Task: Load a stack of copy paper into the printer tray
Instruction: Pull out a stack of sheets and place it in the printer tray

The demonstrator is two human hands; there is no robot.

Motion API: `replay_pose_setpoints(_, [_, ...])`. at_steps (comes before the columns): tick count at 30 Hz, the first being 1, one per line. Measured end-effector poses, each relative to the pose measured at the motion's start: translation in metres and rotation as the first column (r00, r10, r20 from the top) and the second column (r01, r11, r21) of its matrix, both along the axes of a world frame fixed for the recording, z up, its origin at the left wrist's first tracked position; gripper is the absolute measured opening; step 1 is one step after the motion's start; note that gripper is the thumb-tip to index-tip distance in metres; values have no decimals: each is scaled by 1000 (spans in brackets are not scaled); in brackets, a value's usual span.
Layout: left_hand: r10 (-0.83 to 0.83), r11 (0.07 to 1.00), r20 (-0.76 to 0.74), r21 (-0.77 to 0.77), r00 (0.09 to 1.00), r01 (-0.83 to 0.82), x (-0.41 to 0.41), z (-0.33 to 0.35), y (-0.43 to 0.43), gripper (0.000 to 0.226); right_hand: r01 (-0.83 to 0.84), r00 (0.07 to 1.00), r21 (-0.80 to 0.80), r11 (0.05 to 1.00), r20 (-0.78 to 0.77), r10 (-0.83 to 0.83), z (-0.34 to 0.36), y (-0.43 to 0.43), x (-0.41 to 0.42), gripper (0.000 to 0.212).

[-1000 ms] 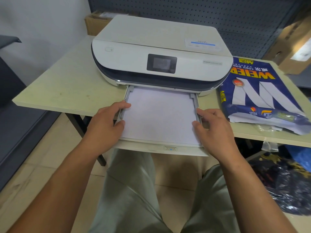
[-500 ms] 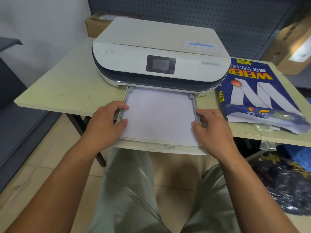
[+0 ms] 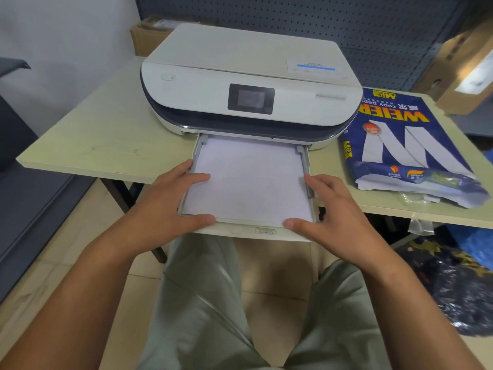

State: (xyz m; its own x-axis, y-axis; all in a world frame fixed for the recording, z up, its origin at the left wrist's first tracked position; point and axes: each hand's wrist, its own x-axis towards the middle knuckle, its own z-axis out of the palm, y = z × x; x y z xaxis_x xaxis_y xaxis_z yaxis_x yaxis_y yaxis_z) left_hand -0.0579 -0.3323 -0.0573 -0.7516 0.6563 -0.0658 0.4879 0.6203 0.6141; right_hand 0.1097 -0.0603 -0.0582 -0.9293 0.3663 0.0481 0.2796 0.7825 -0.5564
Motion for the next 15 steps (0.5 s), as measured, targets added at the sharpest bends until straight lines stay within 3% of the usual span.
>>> replay_pose_setpoints(10, [-18,1000,-4,14,1000,18,0,-1,-1,77,-3,1000,14,1000,-10,3,-2,-3,3,94])
replay_pose_setpoints(15, [-106,994,44,-18,993,107,-2,0,-14,87,-96,994,-44,994,51,98,-6,-6,19,109])
